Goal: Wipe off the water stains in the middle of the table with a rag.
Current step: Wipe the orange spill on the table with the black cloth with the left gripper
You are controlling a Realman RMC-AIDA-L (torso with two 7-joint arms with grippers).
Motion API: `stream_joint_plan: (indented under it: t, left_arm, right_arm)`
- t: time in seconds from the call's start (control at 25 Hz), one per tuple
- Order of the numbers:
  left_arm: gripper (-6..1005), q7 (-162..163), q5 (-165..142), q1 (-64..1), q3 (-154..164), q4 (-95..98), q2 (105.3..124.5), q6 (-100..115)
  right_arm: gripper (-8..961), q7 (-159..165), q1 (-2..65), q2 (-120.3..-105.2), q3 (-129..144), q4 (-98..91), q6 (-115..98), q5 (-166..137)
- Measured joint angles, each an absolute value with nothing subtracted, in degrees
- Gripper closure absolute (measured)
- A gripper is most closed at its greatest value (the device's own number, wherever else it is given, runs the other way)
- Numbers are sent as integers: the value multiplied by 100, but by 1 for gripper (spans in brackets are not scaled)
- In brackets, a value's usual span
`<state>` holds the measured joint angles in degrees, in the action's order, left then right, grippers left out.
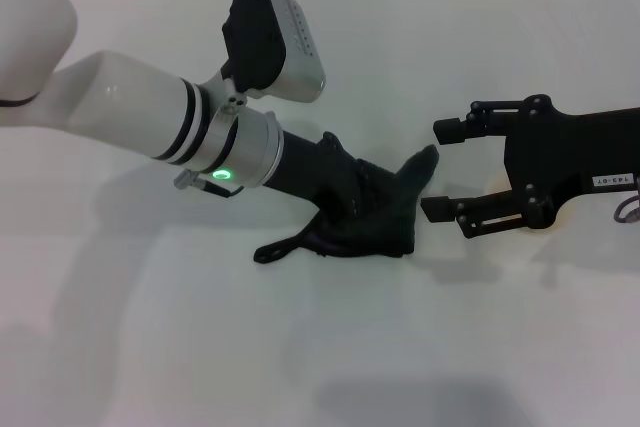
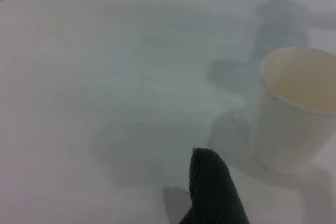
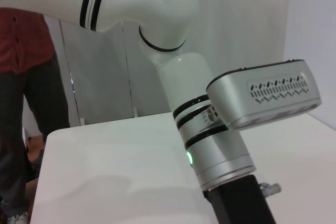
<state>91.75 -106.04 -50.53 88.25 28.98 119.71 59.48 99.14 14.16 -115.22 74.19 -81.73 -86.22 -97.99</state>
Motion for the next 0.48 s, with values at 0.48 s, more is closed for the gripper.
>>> stream_joint_plan:
  t: [0.48]
  left_arm:
    - [932,9158,-10599,-4971,8934,2882,11970,6495]
  right_arm:
    - [123,9914,1430,-11522,7435,-8169,-8619,-9800]
